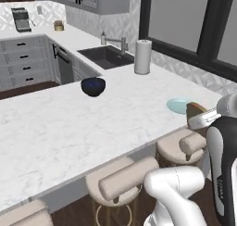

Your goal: Start the toaster. Once the lever pops up, take the bread to the plate on the dining counter.

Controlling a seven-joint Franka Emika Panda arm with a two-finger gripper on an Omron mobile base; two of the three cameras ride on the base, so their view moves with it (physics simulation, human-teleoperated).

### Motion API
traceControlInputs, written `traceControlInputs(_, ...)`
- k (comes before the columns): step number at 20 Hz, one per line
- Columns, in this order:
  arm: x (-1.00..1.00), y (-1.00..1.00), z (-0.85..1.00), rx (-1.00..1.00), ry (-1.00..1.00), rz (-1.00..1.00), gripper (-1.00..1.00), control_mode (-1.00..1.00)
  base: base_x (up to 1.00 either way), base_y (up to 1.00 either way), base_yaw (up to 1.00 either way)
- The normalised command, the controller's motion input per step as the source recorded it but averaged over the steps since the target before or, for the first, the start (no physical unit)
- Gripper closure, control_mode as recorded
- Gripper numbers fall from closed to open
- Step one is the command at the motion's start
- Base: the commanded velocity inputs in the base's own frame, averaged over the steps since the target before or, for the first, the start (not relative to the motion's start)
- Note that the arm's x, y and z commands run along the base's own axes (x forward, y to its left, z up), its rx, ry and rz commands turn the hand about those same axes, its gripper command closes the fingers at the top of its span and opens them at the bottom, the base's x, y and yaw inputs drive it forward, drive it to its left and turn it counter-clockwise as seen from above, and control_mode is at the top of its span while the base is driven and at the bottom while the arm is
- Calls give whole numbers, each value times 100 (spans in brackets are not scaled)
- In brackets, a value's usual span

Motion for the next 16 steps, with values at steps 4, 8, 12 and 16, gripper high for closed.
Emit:
traceControlInputs(4,0,0,0,0,0,0,100,100,62,-100,35)
traceControlInputs(8,0,0,0,0,0,0,100,100,63,-100,36)
traceControlInputs(12,0,0,0,0,0,0,100,100,47,-91,28)
traceControlInputs(16,0,0,0,0,0,0,100,100,14,-42,11)
